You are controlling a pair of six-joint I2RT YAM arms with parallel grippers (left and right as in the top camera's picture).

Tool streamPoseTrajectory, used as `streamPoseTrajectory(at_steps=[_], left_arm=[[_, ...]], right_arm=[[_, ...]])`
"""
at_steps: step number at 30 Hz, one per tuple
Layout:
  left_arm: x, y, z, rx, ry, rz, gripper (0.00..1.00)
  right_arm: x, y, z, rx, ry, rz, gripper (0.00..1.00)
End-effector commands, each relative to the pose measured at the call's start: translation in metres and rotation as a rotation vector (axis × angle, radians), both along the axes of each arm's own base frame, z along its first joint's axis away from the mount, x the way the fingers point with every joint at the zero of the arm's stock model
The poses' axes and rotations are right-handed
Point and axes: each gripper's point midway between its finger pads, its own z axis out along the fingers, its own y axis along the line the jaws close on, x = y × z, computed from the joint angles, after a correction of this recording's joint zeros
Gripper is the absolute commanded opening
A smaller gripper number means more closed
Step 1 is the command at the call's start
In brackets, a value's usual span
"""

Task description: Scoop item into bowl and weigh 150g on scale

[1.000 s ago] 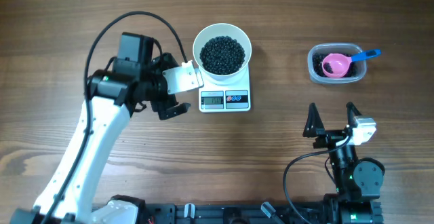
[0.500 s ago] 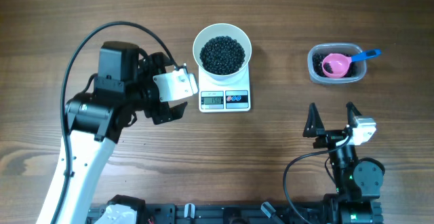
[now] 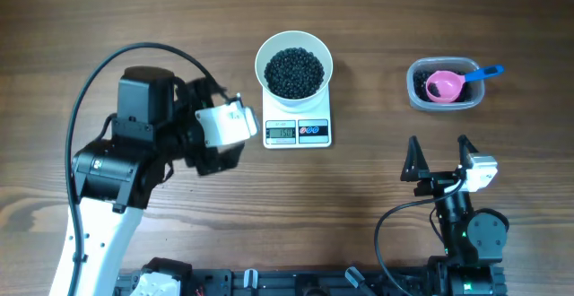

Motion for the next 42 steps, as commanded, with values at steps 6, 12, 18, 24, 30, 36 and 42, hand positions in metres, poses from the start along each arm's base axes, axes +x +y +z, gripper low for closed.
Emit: streamPoseTrajectory(at_steps=[6,12,18,24,30,36,42], left_arm=[[0.022,-0.014,0.045,-0.449,0.068,0.328,1.0],[0.077,0.048,0.065,-0.882,-0.048,0.895,1.0],[0.08,0.06,0.059,-1.059,-0.123,0.959,1.0],[0.074,0.069,0.043,-1.185,-0.165,0.994,1.0],[0.07,0.071,0.02,-1.267,-0.172,0.997,1.0],[0.053,0.078,0.024,-1.368,-0.196,1.0,1.0],[0.037,0.085,0.013,-1.383,-0.229,1.007,1.0]], right_arm=[[0.0,-0.002,0.003,0.007,-0.011,-0.012,1.0],[0.0,-0.002,0.003,0.007,-0.011,-0.012,1.0],[0.0,-0.002,0.003,0.007,-0.011,-0.012,1.0],[0.0,-0.002,0.003,0.007,-0.011,-0.012,1.0],[0.0,-0.002,0.003,0.007,-0.011,-0.012,1.0],[0.0,-0.002,0.003,0.007,-0.011,-0.012,1.0],[0.0,-0.002,0.003,0.007,-0.011,-0.012,1.0]])
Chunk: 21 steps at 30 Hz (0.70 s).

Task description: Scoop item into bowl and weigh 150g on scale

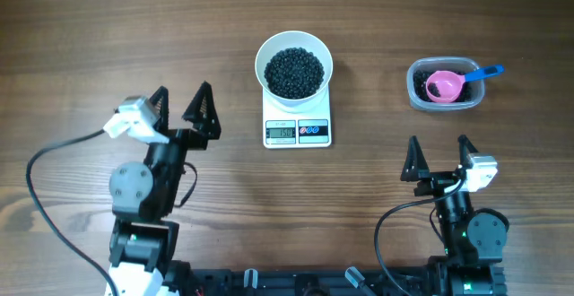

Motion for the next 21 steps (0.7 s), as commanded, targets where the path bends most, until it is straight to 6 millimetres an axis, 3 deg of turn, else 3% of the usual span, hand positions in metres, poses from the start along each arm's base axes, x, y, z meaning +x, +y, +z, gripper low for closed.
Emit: streamPoseTrajectory(at_steps=[1,10,21], left_arm=[[-0.012,0.009,-0.014,-0.027,-0.008,0.04,1.0],[-0.049,0.017,-0.012,-0.051,-0.157,0.056,1.0],[-0.071,0.021,-0.012,-0.075,-0.276,0.059,1.0]], right_arm=[[0.0,-0.002,0.003,0.007,-0.011,-0.012,1.0],[0.0,-0.002,0.003,0.007,-0.011,-0.012,1.0],[0.0,-0.002,0.003,0.007,-0.011,-0.012,1.0]])
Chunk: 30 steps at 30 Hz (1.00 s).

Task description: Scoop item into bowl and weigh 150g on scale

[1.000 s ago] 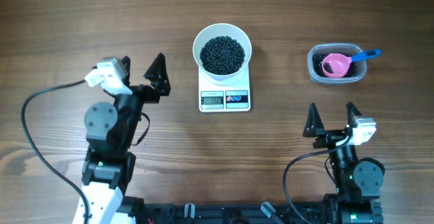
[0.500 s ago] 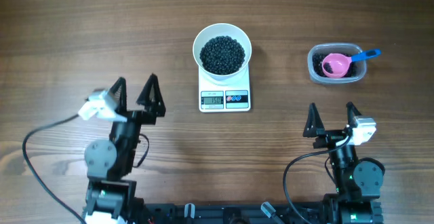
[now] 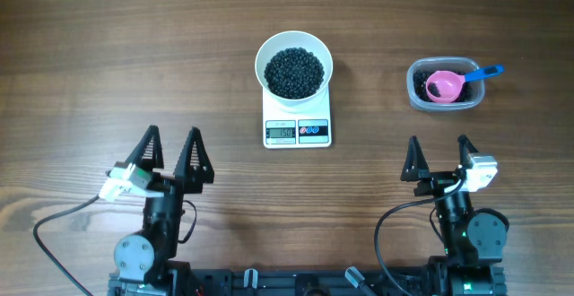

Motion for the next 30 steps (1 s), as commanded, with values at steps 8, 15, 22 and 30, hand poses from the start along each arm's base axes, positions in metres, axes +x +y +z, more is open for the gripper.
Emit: streamPoseTrajectory(at_steps=[8,15,22,30], left_arm=[[-0.012,0.005,0.008,-0.114,-0.058,-0.014,1.0],[0.0,0.008,-0.033,-0.096,0.114,0.018,1.0],[0.003,0.041,-0.075,-0.104,0.276,0.224,1.0],[0.003,0.042,-0.089,-0.091,0.335,0.234,1.0]], right_arm=[[0.0,-0.002,0.003,0.007,-0.011,-0.012,1.0],[0.0,-0.002,0.003,0.007,-0.011,-0.012,1.0],[0.0,-0.002,0.003,0.007,-0.011,-0.012,1.0],[0.0,-0.002,0.003,0.007,-0.011,-0.012,1.0]])
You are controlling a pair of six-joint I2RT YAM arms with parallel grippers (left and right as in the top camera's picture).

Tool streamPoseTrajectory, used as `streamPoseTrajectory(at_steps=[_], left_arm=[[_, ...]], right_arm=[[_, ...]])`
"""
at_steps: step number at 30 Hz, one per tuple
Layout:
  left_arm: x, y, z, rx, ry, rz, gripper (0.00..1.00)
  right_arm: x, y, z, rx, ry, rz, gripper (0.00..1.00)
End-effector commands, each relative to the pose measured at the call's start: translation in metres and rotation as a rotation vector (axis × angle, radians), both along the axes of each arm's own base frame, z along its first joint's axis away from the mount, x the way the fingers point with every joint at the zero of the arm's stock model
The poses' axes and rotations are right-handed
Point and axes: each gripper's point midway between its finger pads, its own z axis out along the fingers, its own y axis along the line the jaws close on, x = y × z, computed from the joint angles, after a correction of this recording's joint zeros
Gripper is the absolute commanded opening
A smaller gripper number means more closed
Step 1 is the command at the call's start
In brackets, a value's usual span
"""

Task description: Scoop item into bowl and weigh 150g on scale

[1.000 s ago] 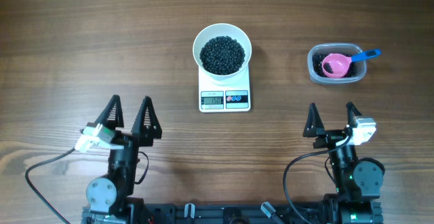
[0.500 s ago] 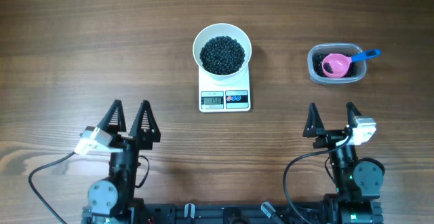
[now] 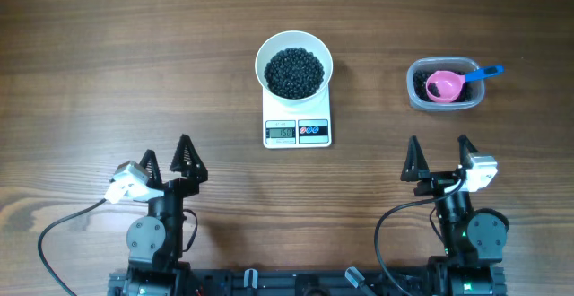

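A white bowl [image 3: 294,66] heaped with small black beans stands on a white scale [image 3: 297,131] at the table's middle back; its display shows digits too small to read surely. At the back right a grey tub [image 3: 444,84] of beans holds a pink scoop [image 3: 446,84] with a blue handle. My left gripper [image 3: 166,159] stands open near the front left, far from the scale, with nothing between its fingers. My right gripper [image 3: 439,157] is open near the front right, below the tub, empty.
Brown wooden table [image 3: 108,45] all around. Black cables loop from both arm bases along the front edge [image 3: 287,282].
My left gripper has shifted slightly right and its fingers stand closer together, still open. The right arm, bowl, scale, tub and scoop have not moved.
My left arm was stretched out with its wrist just left of the scale. Then it was drawn back to the left with the gripper open, then lower near the front edge, where it now rests. The right arm stayed still throughout.
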Motion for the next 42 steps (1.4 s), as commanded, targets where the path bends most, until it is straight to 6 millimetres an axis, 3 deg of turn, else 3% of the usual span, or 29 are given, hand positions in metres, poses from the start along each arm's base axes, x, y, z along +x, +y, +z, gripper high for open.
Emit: streamPoseTrajectory(at_steps=[1,42], left_arm=[[-0.001,0.0069,0.0008,-0.009,-0.008,0.039,1.0],[-0.0015,0.0134,0.0008,-0.008,-0.008,0.066,1.0]], right_arm=[[-0.0004,-0.0016,0.0025,0.007,-0.011,-0.012,1.0],[-0.0004,-0.0016,0.0025,0.007,-0.011,-0.012,1.0]])
